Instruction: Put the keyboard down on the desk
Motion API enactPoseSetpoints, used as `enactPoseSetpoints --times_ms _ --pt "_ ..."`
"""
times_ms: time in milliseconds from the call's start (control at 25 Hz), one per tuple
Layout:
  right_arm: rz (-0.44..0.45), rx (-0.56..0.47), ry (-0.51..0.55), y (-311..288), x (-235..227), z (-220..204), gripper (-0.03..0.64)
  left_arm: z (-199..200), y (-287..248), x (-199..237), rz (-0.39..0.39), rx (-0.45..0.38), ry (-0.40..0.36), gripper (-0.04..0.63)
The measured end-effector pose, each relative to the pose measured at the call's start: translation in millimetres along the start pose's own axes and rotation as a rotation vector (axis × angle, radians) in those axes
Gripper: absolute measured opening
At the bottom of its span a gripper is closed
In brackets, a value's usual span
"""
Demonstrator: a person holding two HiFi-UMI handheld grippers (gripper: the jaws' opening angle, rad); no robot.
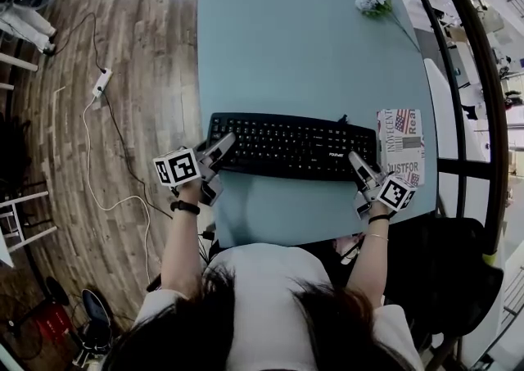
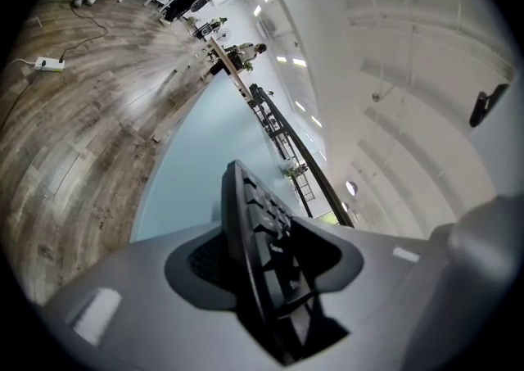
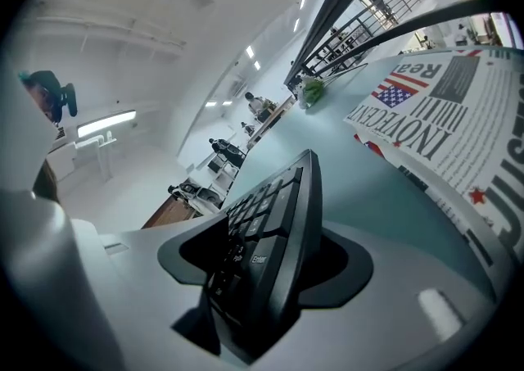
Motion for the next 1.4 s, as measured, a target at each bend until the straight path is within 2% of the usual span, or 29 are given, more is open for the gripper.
enactPoseSetpoints --times_ms 400,520,640,720,960,1400 --pt "-0.082 0.04 -0.012 -4.5 -21.6 -13.2 0.281 -4.6 -1.8 8.4 0.063 0.04 -0.006 0.235" --pt "-0.102 0.057 -0.012 -5.5 -24.4 -14.8 0.284 -5.0 -1.0 12.6 0.112 0.056 -0.029 0.25" --pt "-0.153 0.106 0.002 -6.2 -31.3 -18.4 0.301 -10.6 -1.2 18.8 0.18 0.118 -0.067 0.281" --pt "-0.166 0.117 0.007 -6.2 -33.0 -18.1 0.302 -12.1 -1.7 19.7 0.196 0.133 -0.082 0.292" --pt "-0.181 0.124 0.001 -6.9 -33.5 -18.6 0.305 -11.9 -0.6 20.9 0.211 0.123 -0.095 0.296" --pt "-0.232 0.116 0.023 -6.5 -36.3 -17.7 0.322 -8.3 3.3 24.6 0.3 0.086 -0.189 0.318"
Point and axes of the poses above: the fingertips, and each gripper's own axes: y backward along the fingers, x to its left, z out of its top, the point moved 1 cm from there along y, backward along the fingers, and after that the axes turned 2 degrees about -x, right-handed, at the moved point
